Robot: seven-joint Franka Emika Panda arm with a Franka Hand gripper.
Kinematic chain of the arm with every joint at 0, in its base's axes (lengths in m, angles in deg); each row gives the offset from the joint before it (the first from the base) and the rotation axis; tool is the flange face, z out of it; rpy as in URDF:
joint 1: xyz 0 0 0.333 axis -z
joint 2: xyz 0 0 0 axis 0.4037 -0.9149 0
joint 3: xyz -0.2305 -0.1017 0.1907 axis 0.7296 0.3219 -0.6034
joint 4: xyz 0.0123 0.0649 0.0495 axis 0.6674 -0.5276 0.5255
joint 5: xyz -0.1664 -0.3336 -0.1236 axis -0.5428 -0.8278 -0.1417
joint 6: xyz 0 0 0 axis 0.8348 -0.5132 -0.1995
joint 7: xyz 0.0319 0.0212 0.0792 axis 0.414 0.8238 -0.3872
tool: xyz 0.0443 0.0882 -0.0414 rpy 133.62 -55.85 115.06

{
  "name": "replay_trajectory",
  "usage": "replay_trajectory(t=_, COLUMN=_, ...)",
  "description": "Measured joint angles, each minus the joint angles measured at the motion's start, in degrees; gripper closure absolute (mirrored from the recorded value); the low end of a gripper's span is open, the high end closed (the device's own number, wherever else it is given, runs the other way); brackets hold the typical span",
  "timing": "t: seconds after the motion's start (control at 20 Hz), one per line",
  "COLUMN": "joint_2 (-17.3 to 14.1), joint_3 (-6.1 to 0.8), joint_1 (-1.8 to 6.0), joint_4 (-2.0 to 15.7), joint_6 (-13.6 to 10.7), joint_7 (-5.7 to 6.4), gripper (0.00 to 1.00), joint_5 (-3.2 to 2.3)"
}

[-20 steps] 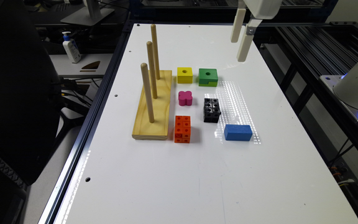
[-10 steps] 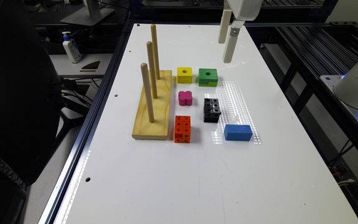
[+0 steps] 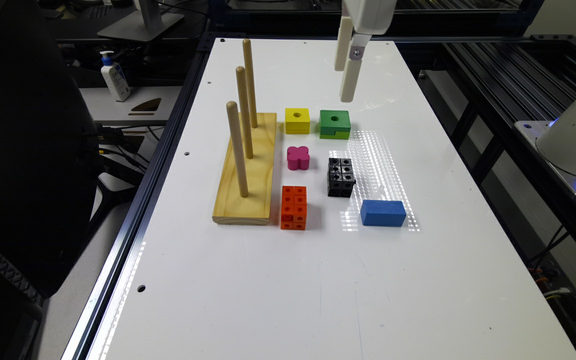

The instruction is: Pick up pink flower.

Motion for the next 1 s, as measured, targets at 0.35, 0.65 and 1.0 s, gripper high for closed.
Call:
replay_trajectory(t=0.35, joint_2=-2.73, joint_3=-0.03, joint_1=0.00, joint_4=3.04, joint_6=0.00, joint_7=0.01, gripper=0.00, joint_5=0.00)
replay_trajectory(t=0.65, joint_2=-4.99, joint_3=-0.69, joint_1=-0.04, joint_4=5.47, joint_6=0.00, joint_7=0.36, gripper=0.00, joint_5=0.08)
replay_trajectory(t=1.0, joint_2=-5.89, joint_3=-1.08, joint_1=-0.03, joint_4=5.74, joint_6=0.05, joint_7=0.63, gripper=0.00, joint_5=0.08)
